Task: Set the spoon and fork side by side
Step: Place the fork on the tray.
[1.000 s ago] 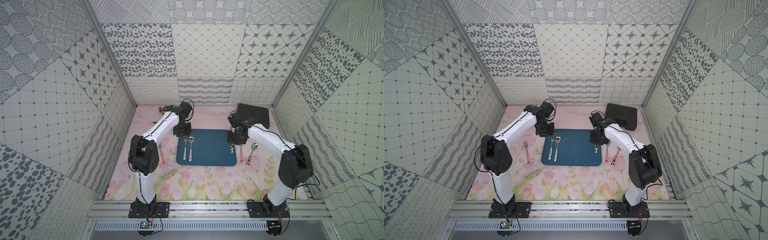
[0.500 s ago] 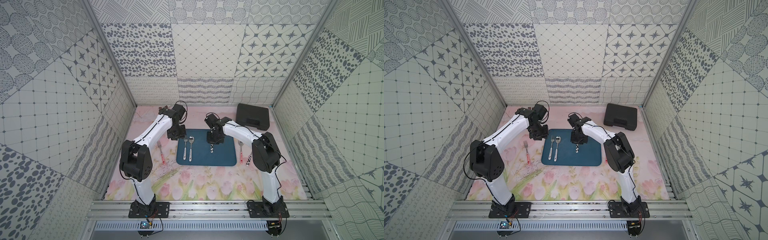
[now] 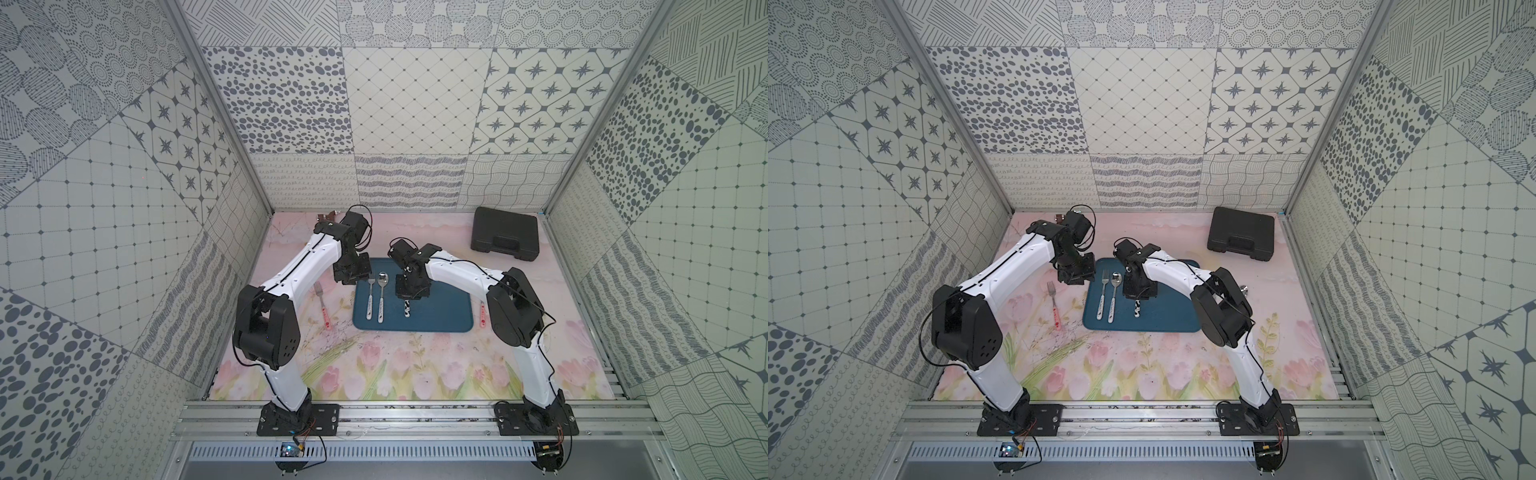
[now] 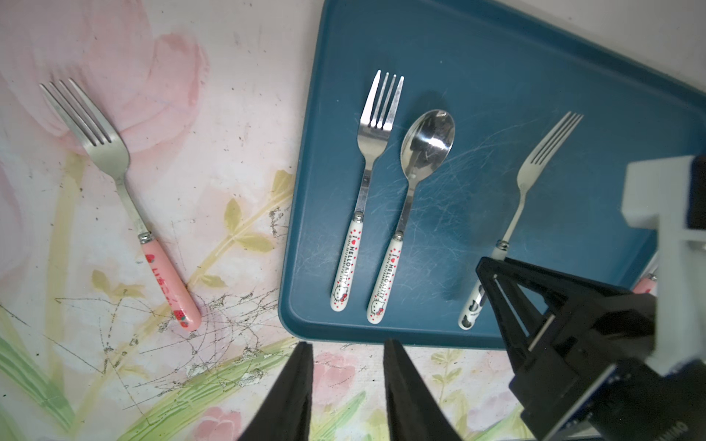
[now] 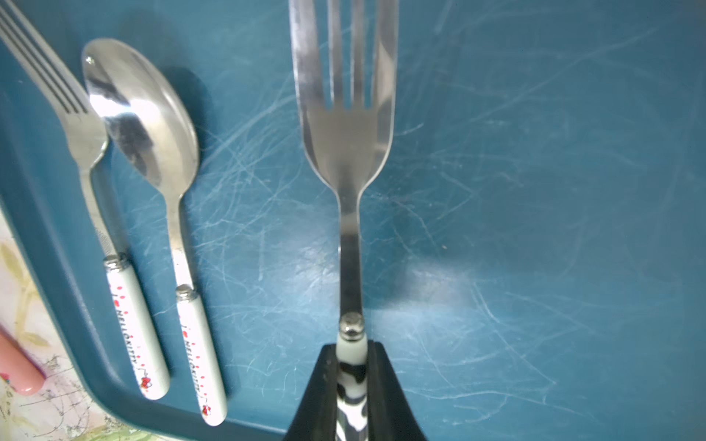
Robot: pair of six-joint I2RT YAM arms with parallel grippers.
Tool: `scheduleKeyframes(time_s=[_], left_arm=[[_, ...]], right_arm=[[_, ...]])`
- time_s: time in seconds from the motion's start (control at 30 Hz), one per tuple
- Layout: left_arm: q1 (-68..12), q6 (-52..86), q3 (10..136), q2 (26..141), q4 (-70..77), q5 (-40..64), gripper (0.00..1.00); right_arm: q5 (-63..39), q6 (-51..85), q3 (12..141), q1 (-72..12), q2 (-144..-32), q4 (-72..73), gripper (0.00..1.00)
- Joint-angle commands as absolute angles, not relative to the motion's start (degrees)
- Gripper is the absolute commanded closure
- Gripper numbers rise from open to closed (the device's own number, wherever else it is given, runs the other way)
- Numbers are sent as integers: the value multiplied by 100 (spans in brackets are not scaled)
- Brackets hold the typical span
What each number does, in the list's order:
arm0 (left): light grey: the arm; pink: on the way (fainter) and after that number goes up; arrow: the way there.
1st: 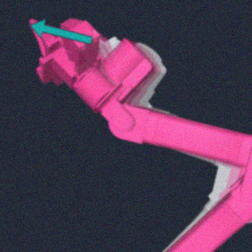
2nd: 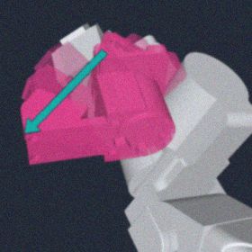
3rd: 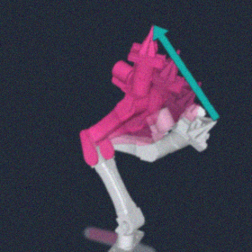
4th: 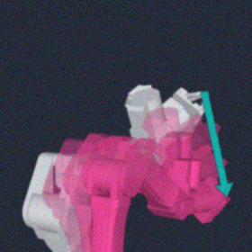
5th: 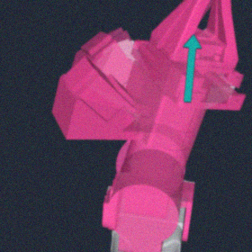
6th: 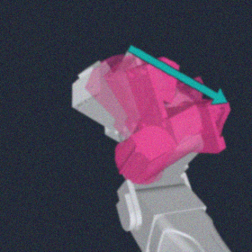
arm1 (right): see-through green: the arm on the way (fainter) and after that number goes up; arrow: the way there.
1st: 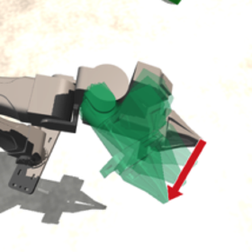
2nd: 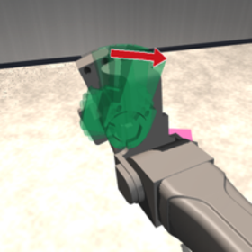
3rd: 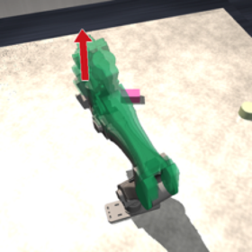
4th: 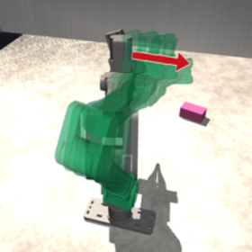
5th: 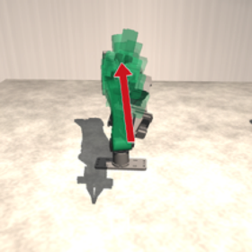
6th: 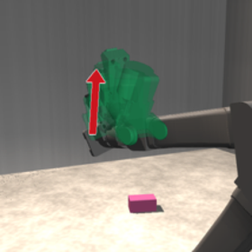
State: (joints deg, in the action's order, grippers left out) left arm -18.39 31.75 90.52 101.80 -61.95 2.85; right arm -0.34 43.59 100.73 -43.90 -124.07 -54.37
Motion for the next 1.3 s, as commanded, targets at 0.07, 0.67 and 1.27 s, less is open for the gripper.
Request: scheduleKeyframes(time_s=[0.07, 0.67, 1.27], left_arm=[[-1810, 3234, 9021, 10077, -6126, 514, 64], [-1808, 3226, 8930, 10028, -6082, 546, 63], [-1809, 3223, 8910, 9866, -6080, 503, 60]], right_arm=[[140, 4571, 10084, -4369, -12553, -5414, 96], [-73, 4685, 10032, -4482, -12720, -5458, 87], [871, 4782, 9475, -3955, -11175, -5581, 66]])
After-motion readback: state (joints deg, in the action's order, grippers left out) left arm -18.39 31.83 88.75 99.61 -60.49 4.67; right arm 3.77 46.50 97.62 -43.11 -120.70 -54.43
